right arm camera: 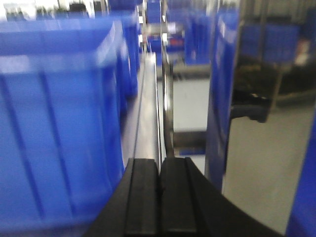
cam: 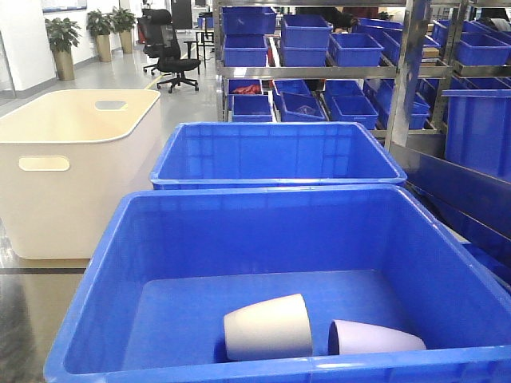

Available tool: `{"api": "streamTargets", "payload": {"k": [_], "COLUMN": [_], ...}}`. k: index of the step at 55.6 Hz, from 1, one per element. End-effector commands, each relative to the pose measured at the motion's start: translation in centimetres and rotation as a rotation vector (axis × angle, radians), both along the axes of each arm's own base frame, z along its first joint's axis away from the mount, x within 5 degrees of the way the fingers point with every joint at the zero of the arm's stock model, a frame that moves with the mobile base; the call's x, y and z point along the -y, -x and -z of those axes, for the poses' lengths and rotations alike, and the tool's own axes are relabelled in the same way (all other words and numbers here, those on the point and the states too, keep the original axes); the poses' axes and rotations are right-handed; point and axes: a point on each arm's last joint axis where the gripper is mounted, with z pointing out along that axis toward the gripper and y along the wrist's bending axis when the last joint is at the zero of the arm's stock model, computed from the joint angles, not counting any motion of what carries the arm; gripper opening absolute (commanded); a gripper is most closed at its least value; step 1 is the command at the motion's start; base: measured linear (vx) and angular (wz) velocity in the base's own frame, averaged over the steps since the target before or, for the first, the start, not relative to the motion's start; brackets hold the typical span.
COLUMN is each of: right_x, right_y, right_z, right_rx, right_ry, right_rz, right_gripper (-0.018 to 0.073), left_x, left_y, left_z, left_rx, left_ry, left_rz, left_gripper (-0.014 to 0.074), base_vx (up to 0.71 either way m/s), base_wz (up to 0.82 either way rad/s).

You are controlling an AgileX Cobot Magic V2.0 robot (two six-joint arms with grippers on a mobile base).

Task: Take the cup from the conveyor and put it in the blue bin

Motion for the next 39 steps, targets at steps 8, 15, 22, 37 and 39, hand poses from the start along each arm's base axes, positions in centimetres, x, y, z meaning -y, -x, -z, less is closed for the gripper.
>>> {"api": "streamTargets", "payload": {"k": [8, 15, 22, 37, 39], "right_x": [0.1, -0.1, -0.1, -0.1, -0.1], "right_y": [-1.1, -1.0, -1.0, -1.0, -1.0], "right_z": [3.5, 3.7, 3.8, 3.8, 3.8], "right_rx": [0.113, 0.082, 0.069, 0.068, 0.068], "right_ry": [0.018, 0.070, 0.061, 0.060, 0.060], "right_rz": [0.000, -0.029, -0.035, -0.035, -0.035], "right_gripper": [-0.0009, -0.0009, -0.0009, -0.0009, -0.0009], "left_x": [-0.1, -0.1, -0.1, -0.1, -0.1], "left_y": [0.0, 0.0, 0.0, 0.0, 0.0], "left_z": [-0.6, -0.6, -0.6, -0.6, -0.6], "left_rx": [0.079, 0.079, 0.078, 0.078, 0.078], "left_ry": [0.010, 0.010, 0.010, 0.010, 0.010], "left_rz": [-0.010, -0.010, -0.009, -0.009, -0.009], "left_gripper": [0.0041, 0.0041, 0.0041, 0.0041, 0.0041], "base_vx": [0.00, 0.00, 0.00, 0.00, 0.00], "base_wz": [0.00, 0.00, 0.00, 0.00, 0.00]}}
